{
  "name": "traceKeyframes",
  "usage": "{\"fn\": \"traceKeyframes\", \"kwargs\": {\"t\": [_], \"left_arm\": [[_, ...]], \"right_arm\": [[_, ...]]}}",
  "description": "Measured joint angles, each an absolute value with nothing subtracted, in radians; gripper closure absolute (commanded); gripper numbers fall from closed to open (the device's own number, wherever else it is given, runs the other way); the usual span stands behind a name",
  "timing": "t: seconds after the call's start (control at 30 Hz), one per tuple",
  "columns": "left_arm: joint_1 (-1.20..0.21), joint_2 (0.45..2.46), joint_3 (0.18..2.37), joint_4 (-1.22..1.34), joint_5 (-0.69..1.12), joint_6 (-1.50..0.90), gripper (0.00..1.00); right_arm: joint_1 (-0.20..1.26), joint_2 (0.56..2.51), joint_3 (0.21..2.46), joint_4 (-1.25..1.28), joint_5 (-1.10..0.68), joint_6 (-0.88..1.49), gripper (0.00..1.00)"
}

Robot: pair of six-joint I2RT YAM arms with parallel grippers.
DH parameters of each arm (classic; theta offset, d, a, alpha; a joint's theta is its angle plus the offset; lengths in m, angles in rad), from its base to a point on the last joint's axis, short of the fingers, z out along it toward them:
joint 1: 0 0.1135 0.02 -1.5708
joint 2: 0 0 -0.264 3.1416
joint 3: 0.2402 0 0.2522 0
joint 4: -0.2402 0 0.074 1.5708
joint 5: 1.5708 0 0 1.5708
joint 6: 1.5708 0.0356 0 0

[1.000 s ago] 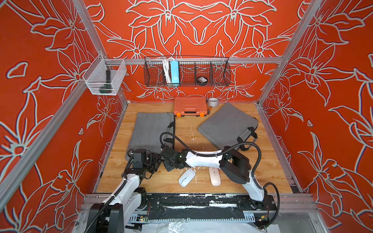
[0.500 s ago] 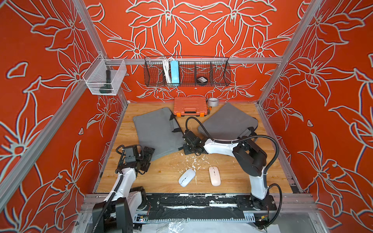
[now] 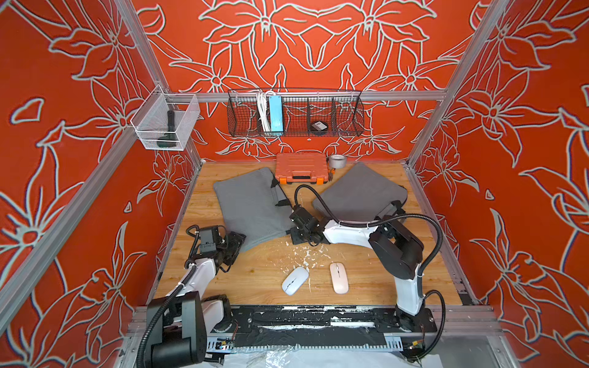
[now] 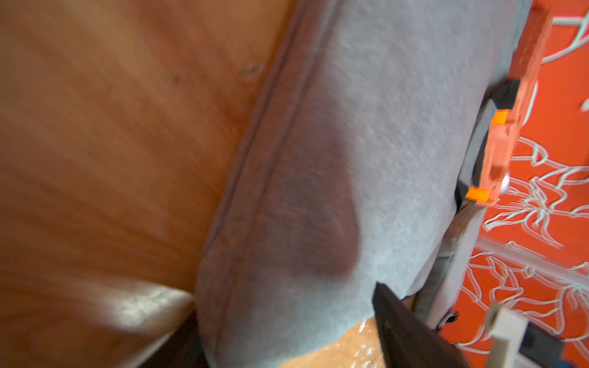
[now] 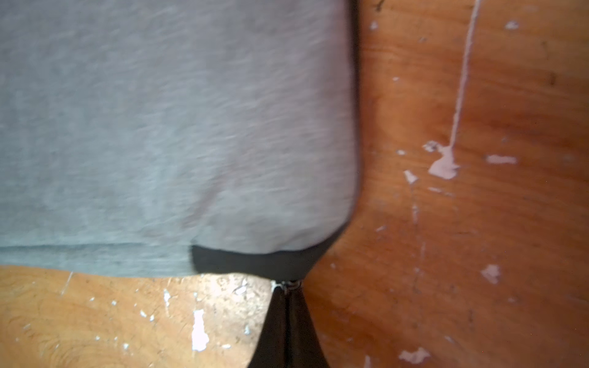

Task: Put the mouse into the laptop bag
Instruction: Unzip the zipper on the zippered laptop bag.

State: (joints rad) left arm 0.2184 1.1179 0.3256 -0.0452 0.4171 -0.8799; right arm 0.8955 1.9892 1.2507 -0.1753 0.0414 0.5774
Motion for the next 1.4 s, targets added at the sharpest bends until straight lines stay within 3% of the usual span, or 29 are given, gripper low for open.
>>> {"fn": "traceKeyframes", "kwargs": {"t": [0.13, 0.33, 0.47, 0.53, 0.6, 0.73, 0.83, 1.03, 1.07, 1.1, 1.2, 1.33, 1.4], "left_arm": [[0.175, 1.128, 0.294, -0.006, 0.396, -0.899, 0.85], [0.168, 1.126, 0.297, 0.0, 0.373, -0.91, 0.95], [0.17, 1.126, 0.319, -0.04, 0.347, -0.908, 0.94], [0.183, 1.125, 0.331, -0.066, 0.339, -0.901, 0.86], [0.213, 1.117, 0.336, -0.089, 0.339, -0.891, 0.7], [0.317, 1.09, 0.356, -0.159, 0.34, -0.872, 0.32], [0.377, 1.067, 0.389, -0.242, 0.338, -0.85, 0.18], [0.459, 1.088, 0.508, -0.504, 0.301, -0.829, 0.16], [0.459, 1.107, 0.545, -0.549, 0.296, -0.826, 0.17], [0.459, 1.131, 0.588, -0.594, 0.29, -0.816, 0.2], [0.459, 1.194, 0.712, -0.675, 0.303, -0.758, 0.28], [0.459, 1.208, 0.82, -0.688, 0.357, -0.675, 0.27], [0.458, 1.181, 0.818, -0.649, 0.419, -0.662, 0.22]], "right_arm": [[0.933, 1.989, 1.259, -0.199, 0.079, 0.578, 1.0], [0.995, 1.973, 1.259, -0.237, 0.146, 0.582, 1.0], [1.028, 1.972, 1.264, -0.256, 0.168, 0.584, 1.0], [1.041, 1.972, 1.267, -0.262, 0.171, 0.584, 1.0], [1.054, 1.972, 1.274, -0.267, 0.168, 0.584, 1.0], [1.09, 1.972, 1.311, -0.295, 0.132, 0.574, 0.7], [1.117, 1.967, 1.322, -0.295, 0.112, 0.561, 0.51], [1.132, 1.866, 1.273, -0.309, 0.109, 0.547, 0.29], [1.132, 1.831, 1.251, -0.311, 0.115, 0.55, 0.22], [1.131, 1.785, 1.224, -0.313, 0.125, 0.553, 0.01], [1.122, 1.652, 1.156, -0.339, 0.166, 0.569, 0.01], [1.105, 1.494, 1.089, -0.408, 0.23, 0.633, 0.01], [1.096, 1.435, 1.054, -0.444, 0.256, 0.672, 0.01]]}}
